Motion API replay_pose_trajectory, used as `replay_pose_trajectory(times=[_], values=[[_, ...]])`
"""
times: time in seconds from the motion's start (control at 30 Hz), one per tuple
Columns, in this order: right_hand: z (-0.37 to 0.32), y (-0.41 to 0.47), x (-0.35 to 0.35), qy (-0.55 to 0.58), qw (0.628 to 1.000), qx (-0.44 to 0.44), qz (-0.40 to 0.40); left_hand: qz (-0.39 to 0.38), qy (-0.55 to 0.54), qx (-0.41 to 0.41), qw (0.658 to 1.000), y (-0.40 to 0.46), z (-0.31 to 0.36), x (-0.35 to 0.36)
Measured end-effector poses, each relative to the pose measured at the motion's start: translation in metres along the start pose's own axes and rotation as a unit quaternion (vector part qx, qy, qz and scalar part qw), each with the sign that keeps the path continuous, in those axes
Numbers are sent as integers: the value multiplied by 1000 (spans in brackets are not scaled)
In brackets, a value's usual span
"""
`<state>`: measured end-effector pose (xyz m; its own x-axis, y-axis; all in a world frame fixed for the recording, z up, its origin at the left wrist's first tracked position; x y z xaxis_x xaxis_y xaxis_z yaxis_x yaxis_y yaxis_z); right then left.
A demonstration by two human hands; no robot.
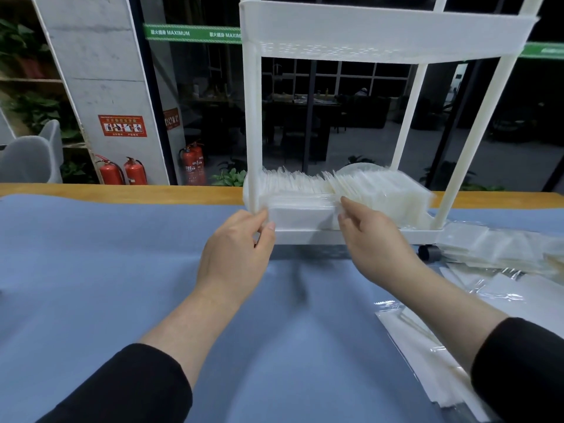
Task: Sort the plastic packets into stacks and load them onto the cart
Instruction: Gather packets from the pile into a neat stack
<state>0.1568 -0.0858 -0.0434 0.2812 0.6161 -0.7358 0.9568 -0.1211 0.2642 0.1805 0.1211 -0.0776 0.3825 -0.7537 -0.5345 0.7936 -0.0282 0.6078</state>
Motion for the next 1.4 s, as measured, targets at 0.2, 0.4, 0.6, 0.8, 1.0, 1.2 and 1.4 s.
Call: replay_pose_trajectory(times=[0.2,0.4,0.6,0.8,1.0,1.2,1.4], values=[[8,-2,-18,42,998,-6,47,96,24,25,995,2,-1,-10],[44,-52,-87,-9,999,-15,48,57,2,161,985,-13,41,-8],[96,-150,-164,-240,968,25,-74,-306,32,93,947,-70,135,29],[143,-233,-228,-325,930,64,-158,-414,49,140,898,-147,228,71],[191,-282,-259,-312,927,62,-200,-414,46,150,897,-199,285,101],[213,-297,-245,-243,951,67,-179,-394,86,182,897,-213,285,116],[217,-284,-238,-234,965,31,-113,-367,74,136,917,-212,281,115]])
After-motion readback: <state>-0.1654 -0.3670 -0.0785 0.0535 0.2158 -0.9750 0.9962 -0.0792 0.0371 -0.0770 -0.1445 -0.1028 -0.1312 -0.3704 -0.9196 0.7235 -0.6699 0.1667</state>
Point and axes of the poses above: each hand's wrist, its own y-axis towards the middle knuckle, its own x-axis out of the palm, z = x × y, the point moved 2 cm from there along y, towards the middle knuckle, and after that the axes turned 2 degrees about -y, right-handed, at the moved point
